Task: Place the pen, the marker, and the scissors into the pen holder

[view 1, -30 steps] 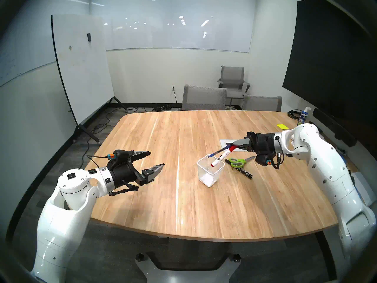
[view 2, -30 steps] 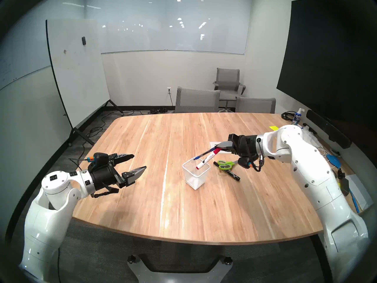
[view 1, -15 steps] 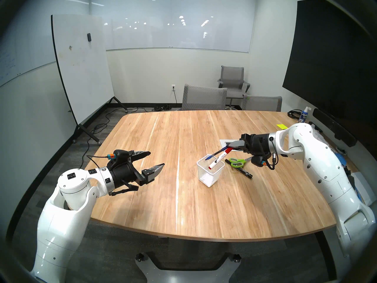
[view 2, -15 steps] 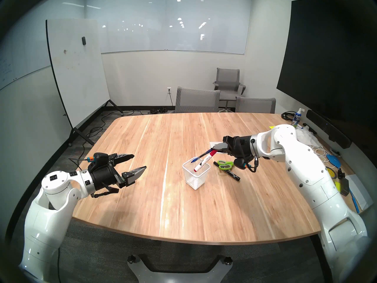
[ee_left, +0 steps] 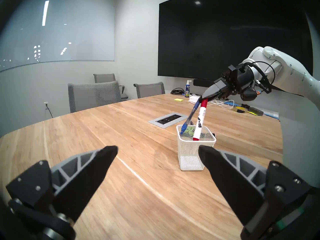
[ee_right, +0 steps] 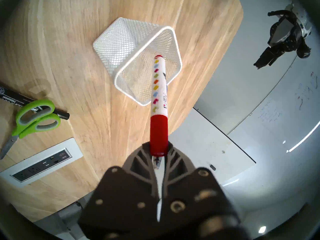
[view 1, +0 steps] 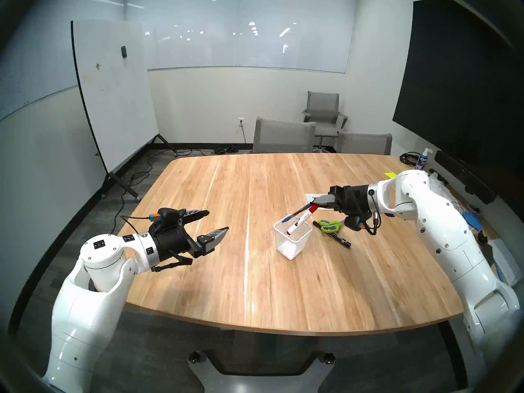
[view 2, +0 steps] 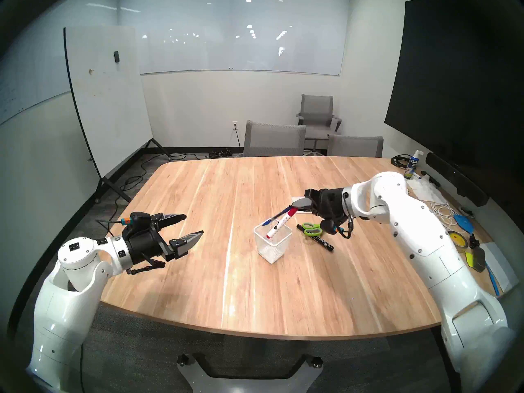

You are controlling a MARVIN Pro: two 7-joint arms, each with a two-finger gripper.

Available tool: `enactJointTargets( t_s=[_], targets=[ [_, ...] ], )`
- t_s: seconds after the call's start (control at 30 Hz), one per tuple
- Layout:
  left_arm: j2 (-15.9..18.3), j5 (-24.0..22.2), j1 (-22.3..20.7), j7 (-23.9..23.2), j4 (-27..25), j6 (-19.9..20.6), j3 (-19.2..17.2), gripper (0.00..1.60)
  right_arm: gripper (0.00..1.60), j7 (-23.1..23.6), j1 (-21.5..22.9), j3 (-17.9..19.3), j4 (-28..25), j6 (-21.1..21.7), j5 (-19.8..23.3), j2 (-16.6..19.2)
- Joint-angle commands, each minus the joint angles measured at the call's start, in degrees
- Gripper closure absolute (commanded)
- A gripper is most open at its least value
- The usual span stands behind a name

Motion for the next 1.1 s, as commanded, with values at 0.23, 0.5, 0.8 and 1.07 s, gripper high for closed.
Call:
enactJointTargets(
  t_s=[0.23,0.5,0.8,1.07],
  targets=[
    [0.09,0.04,-0.07,-0.01,-0.86,-0.02,-0.08,0.0,1.6,-1.32,2.61,-0.63,0.6,0.08,-3.05,-0.1],
    [0.09,0.04,-0.07,-0.01,-0.86,-0.02,-0.08,0.0,1.6,-2.76,3.17,-0.96,1.3,0.08,-5.73,-0.23],
    [0.09,0.04,-0.07,-0.01,-0.86,-0.02,-0.08,0.0,1.6,-4.14,2.97,-0.65,1.45,0.08,-7.4,0.34],
    [0.09,0.04,-0.07,-0.01,-0.87,-0.02,-0.08,0.0,1.6,-5.27,2.81,-0.94,1.16,0.25,-9.7,1.1]
  ],
)
